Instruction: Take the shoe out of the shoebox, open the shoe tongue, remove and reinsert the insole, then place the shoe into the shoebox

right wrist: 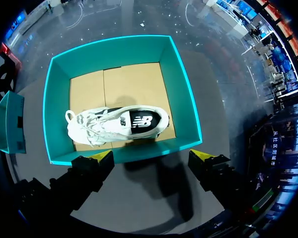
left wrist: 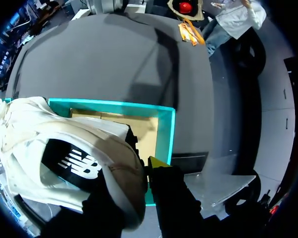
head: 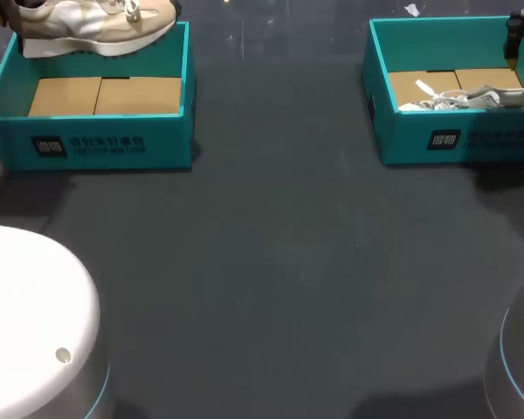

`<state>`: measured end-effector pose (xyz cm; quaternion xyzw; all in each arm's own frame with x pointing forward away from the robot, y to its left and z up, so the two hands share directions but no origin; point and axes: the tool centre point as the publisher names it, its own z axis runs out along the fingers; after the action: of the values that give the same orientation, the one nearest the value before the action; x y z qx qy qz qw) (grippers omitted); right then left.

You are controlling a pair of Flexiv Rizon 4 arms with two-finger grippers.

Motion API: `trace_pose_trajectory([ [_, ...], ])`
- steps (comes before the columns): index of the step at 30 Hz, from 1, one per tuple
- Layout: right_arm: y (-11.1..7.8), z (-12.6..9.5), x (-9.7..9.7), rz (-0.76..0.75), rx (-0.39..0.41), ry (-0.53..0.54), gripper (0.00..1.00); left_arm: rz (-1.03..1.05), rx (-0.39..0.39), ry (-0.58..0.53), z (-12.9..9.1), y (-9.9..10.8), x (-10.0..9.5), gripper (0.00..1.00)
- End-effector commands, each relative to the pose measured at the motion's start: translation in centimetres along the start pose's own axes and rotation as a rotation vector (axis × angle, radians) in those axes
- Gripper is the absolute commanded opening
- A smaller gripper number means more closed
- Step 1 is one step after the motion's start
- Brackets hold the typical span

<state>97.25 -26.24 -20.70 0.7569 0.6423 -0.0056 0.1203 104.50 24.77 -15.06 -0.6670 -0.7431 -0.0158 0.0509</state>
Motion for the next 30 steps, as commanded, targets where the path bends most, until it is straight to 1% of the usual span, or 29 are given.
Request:
trace_pose_trajectory([
  [1, -0.1, 0.0, 0.0, 0.000, 0.000, 0.000, 1.00, 0.013, -0.266, 0.017, -0.4, -10.8, -0.6, 0.00],
  [4, -0.1, 0.0, 0.0, 0.000, 0.000, 0.000, 1.00, 0.044, -0.282, 0.033, -0.3, -13.7, -1.5, 0.00],
  [25, -0.1, 0.0, 0.0, 0.000, 0.000, 0.000, 1.00, 0.044, -0.282, 0.033, -0.3, -13.7, -1.5, 0.00],
  [30, -0.1, 0.0, 0.0, 0.000, 0.000, 0.000, 1.00, 0.044, -0.297, 0.023, -0.3, -19.4, -3.5, 0.00],
])
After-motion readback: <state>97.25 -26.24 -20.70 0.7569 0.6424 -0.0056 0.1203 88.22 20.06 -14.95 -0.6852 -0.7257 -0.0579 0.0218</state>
